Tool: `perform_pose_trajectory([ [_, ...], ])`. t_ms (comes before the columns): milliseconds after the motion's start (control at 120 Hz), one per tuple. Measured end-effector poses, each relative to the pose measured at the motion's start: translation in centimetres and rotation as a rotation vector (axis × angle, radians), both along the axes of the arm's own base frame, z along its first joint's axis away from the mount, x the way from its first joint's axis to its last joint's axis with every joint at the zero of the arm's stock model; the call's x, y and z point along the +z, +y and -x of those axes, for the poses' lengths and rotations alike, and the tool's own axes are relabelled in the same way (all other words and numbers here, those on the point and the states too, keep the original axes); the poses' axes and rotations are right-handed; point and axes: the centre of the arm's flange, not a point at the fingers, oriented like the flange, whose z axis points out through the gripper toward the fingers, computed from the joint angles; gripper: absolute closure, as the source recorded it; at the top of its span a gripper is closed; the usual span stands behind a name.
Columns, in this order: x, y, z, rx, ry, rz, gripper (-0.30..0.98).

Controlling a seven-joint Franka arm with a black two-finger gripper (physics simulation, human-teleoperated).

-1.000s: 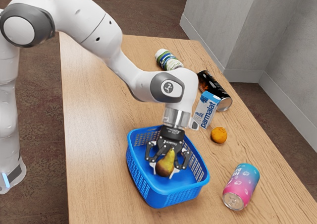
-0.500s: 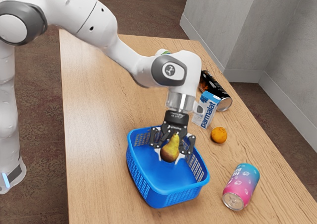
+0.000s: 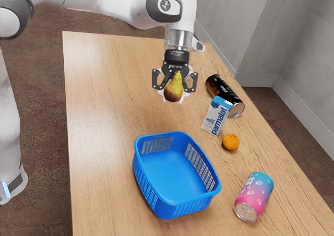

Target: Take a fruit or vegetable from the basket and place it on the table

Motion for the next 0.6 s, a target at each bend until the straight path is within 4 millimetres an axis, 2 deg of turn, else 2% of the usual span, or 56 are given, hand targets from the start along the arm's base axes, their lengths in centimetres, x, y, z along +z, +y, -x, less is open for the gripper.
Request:
perform_pose_trajectory([
  [83, -1.1, 3.8, 0.5, 0.042, 0.040, -0.024, 0.44],
  [167, -3.6, 6.5, 0.7, 0.063, 0.104, -0.047, 0.43],
  [217, -5.3, 7.5, 0.7, 0.068, 0.145, -0.061, 0.44],
  [292, -9.3, 8.6, 1.0, 0.077, 0.218, -0.071, 0.44],
  [375, -12.3, 9.6, 2.0, 0.094, 0.272, -0.074, 0.44],
  [500, -12.9, 10.7, 2.4, 0.117, 0.271, -0.088, 0.42],
  [600, -11.9, 10.9, 2.5, 0.114, 0.241, -0.109, 0.21],
])
